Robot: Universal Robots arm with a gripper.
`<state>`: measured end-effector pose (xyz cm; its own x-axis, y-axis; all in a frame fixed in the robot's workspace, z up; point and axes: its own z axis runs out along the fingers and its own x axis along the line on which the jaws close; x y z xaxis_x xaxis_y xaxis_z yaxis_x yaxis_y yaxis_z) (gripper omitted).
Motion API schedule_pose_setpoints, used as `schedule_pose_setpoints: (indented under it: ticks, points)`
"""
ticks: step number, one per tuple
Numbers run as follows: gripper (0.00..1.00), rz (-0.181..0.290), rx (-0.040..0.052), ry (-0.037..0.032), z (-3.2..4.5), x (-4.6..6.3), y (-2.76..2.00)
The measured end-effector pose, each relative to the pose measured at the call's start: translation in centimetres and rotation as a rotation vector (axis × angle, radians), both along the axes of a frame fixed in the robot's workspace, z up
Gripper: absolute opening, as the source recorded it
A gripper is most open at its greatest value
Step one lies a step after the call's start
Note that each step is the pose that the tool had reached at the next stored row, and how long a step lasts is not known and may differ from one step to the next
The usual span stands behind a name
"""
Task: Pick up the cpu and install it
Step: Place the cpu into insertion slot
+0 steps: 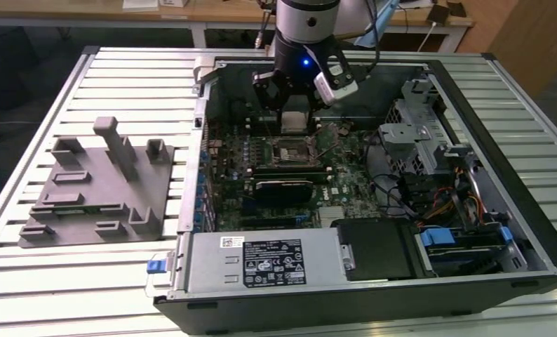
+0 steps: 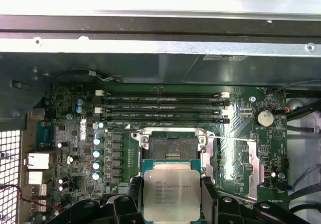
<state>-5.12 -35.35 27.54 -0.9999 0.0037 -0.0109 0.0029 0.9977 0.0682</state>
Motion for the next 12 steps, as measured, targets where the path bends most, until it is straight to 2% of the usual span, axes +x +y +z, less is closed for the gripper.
schedule_pose_setpoints:
  ticks: [12]
  points:
    - [0.54, -0.007, 0.0, 0.0, -0.01, 0.0, 0.0]
